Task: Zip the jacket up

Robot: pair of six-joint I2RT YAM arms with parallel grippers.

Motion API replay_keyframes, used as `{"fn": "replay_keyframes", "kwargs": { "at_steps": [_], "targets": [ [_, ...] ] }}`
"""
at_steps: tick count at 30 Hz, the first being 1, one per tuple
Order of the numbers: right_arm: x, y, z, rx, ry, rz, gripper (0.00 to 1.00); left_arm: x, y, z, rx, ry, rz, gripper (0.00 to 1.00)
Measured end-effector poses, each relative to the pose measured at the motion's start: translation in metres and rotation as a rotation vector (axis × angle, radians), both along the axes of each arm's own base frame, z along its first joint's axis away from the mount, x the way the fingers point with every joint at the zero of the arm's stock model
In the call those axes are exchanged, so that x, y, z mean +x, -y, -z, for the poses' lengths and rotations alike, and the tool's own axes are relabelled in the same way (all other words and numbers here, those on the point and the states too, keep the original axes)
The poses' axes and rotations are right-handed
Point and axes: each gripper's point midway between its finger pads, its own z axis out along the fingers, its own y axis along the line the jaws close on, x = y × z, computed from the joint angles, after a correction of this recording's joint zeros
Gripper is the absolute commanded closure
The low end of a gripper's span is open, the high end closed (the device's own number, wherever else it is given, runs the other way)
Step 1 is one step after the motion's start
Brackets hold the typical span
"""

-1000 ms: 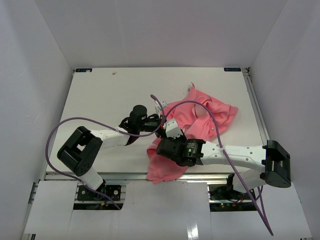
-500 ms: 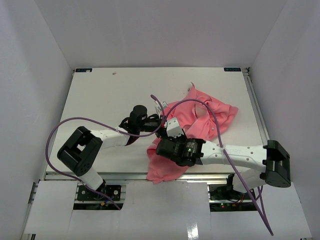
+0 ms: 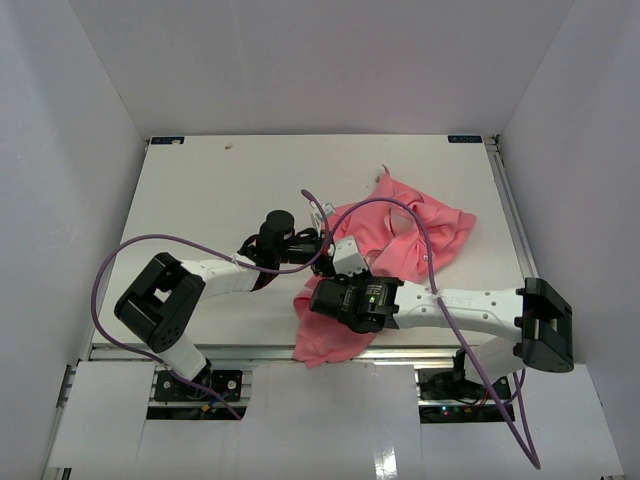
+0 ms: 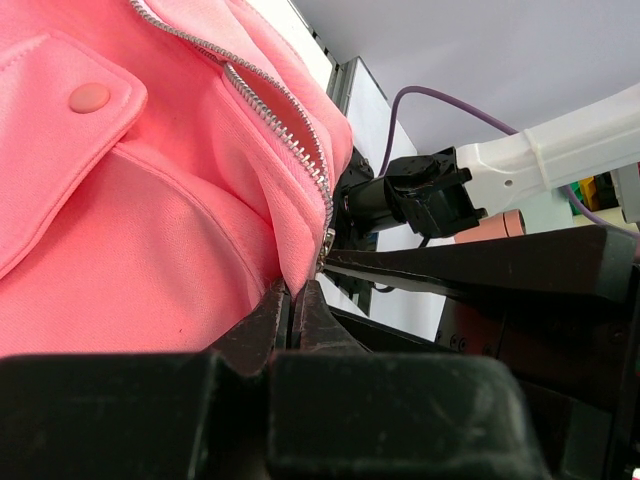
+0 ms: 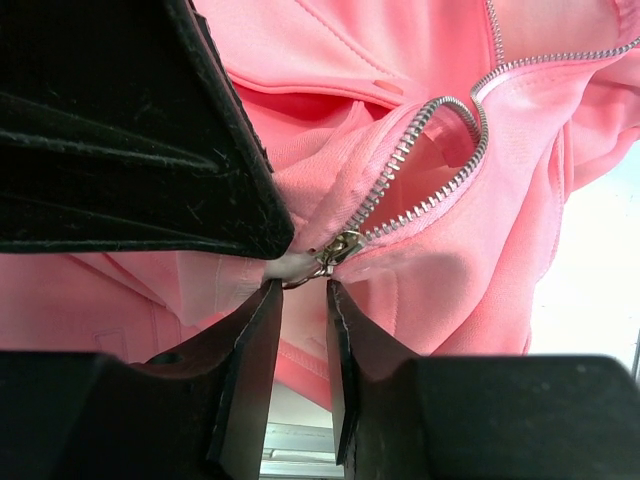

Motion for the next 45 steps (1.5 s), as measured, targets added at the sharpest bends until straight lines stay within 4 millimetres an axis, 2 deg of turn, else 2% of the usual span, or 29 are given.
{"fn": "replay_keyframes", "kwargs": {
  "at_steps": [13, 18, 26, 37, 45],
  "targets": [
    [0.004, -0.005, -0.001, -0.014, 0.017, 0.020, 0.66, 0.000, 0.000, 0.000, 0.000, 0.000, -0.001, 1.00],
    [0.005, -0.006, 0.000, -0.017, 0.024, 0.030, 0.72, 0.001, 0.000, 0.000, 0.000, 0.000, -0.002, 1.00],
    [0.006, -0.005, -0.001, -0.002, 0.032, 0.047, 0.92, 0.001, 0.000, 0.000, 0.000, 0.000, -0.004, 1.00],
    [0.006, 0.005, -0.003, -0.033, 0.043, 0.068, 0.92, 0.001, 0.000, 0.000, 0.001, 0.001, -0.005, 1.00],
    [0.006, 0.006, -0.012, -0.041, 0.058, 0.072, 0.92, 0.003, 0.000, 0.000, 0.002, 0.004, -0.014, 1.00]
  ]
}}
